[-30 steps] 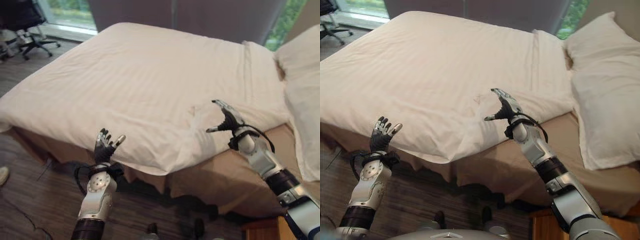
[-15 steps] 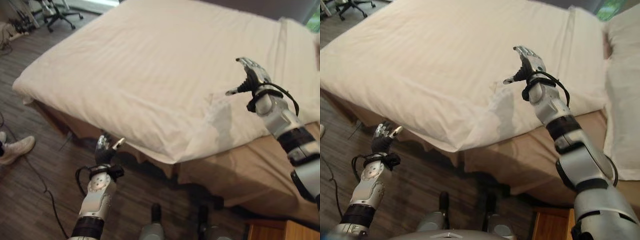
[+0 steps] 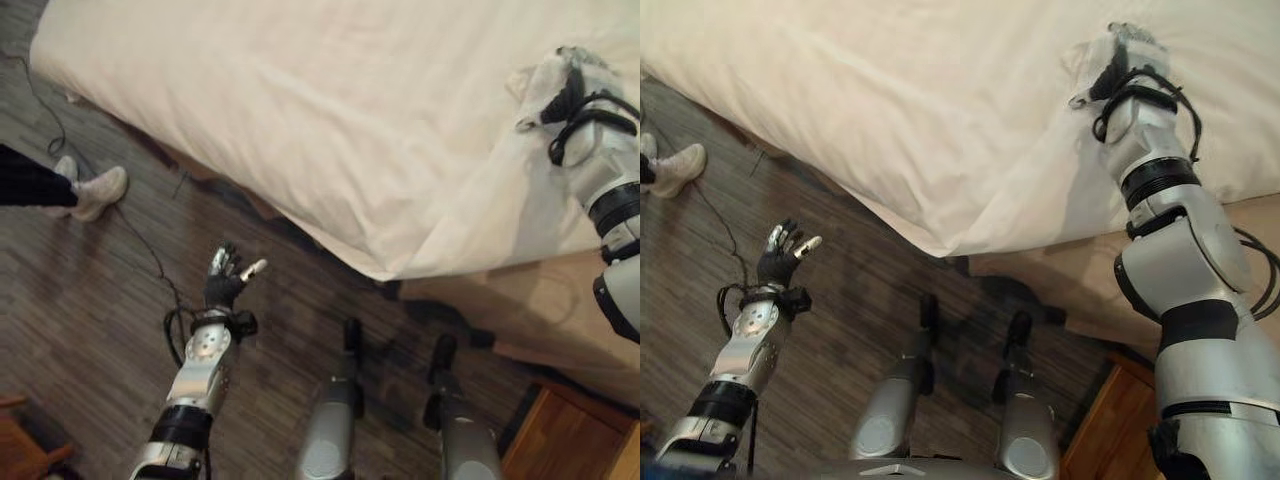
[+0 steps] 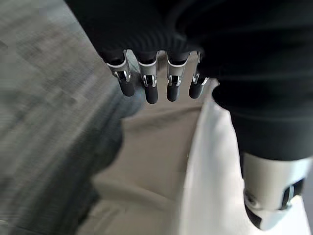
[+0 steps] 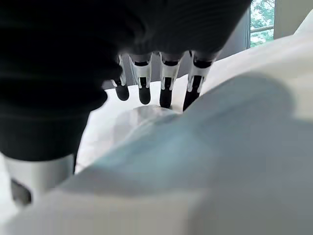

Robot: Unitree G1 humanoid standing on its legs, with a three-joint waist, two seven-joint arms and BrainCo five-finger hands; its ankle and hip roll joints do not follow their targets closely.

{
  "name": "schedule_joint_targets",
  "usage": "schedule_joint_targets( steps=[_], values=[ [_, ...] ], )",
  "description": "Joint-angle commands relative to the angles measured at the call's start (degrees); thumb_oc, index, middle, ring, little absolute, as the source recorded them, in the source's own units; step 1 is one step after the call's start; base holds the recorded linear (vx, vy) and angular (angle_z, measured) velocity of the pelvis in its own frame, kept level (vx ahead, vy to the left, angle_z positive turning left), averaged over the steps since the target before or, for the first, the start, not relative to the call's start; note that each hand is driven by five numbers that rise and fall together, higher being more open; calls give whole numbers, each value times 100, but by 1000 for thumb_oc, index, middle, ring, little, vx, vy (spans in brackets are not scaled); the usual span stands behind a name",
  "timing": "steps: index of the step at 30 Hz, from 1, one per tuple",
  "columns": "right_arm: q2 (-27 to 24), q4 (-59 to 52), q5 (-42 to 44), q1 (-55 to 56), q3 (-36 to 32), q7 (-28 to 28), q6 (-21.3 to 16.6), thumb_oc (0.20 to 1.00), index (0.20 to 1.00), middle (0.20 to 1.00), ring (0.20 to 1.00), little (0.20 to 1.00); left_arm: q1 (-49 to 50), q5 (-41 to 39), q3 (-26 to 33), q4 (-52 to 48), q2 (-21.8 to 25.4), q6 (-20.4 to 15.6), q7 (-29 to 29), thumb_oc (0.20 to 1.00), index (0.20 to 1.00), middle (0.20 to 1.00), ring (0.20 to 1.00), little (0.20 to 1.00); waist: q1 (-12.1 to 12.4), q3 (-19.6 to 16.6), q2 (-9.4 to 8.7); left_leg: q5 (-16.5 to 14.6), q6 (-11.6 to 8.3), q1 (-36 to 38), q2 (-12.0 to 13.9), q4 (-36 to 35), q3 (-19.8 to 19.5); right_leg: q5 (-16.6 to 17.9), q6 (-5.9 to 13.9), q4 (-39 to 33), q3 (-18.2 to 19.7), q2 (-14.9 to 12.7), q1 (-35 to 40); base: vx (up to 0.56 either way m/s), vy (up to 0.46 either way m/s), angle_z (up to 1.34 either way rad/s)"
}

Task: Making the bed.

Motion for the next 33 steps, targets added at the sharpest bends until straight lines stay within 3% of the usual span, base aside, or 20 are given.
schedule_joint_targets(
  steps=[1,3,4,5,7,13,17,23,25,31,33],
  values=[
    [-247,3,-304,-814,649,-231,-1,1000,1000,1000,1000,1000,-373,132,-26,-307,430,-300,-26,1000,1000,1000,1000,1000,40,56,-245,-175,-575,165,135,-37,475,-439,-13,710,84,-315,-445,-26,13,4],
    [-329,103,-429,-851,749,-171,17,1000,1000,1000,1000,1000,-387,133,-41,-274,420,-286,-35,1000,1000,1000,1000,1000,42,79,-192,-178,-563,131,133,-37,505,-463,-19,829,146,-348,-584,-22,13,4],
    [-376,123,-397,-783,693,-170,32,445,445,445,445,445,-392,150,-60,-275,399,-280,-32,1000,1000,1000,1000,1000,37,107,-171,-175,-553,142,116,-37,509,-473,-22,890,183,-356,-619,-14,9,3],
    [-376,123,-397,-783,693,-170,32,200,200,200,200,200,-392,150,-60,-275,399,-280,-32,1000,1000,1000,1000,1000,38,107,-172,-175,-553,142,116,-37,510,-474,-22,891,184,-356,-620,0,0,0],
    [-360,173,-263,-609,560,-120,63,200,200,200,200,200,-437,157,-108,-270,335,-252,-36,1000,1000,1000,1000,1000,-6,156,-156,-190,-522,300,77,-37,552,-499,-31,941,254,-362,-545,11,30,-3],
    [-275,-859,-264,13,406,20,151,200,200,200,200,200,-949,211,-255,106,230,-221,64,1000,1000,1000,1000,1000,-379,184,-333,-386,-411,836,-18,-37,700,-380,-9,659,486,-305,-37,23,69,-12],
    [-148,-1903,-171,932,-234,8,258,200,200,200,200,200,-1319,14,-315,727,42,-132,183,1000,1000,1000,1000,1000,-923,-177,-587,-667,-211,1484,-109,-37,917,-151,70,207,764,-299,583,82,131,-34],
    [-150,-2697,-302,2080,-899,109,277,200,200,200,200,200,-953,16,-163,762,-73,-1,93,1000,1000,1000,1000,1000,-1156,-455,-756,-849,-89,1874,-152,-37,1124,7,137,-82,958,-270,932,26,89,-42],
    [-36,-2620,-105,3087,-1562,50,226,200,200,200,200,200,-560,37,-28,811,-237,67,-14,1000,1000,1000,1000,1000,-1259,-628,-821,-955,-30,2149,-179,-37,1301,117,185,-283,1111,-262,1170,17,117,-26],
    [181,-2199,292,4345,-2284,33,162,200,200,200,200,200,-214,147,-52,1046,-424,213,-179,1000,1000,1000,1000,1000,-1396,-918,-855,-1049,9,2399,-195,-37,1468,227,244,-494,1271,-249,1376,1,33,-28],
    [240,-1971,577,5026,-2836,-114,206,200,200,200,200,200,-55,279,-40,1087,-541,295,-236,1000,1000,1000,1000,1000,-1519,-1028,-821,-1094,16,2497,-201,-37,1543,261,266,-598,1303,-267,1470,-9,28,-15]
  ],
)
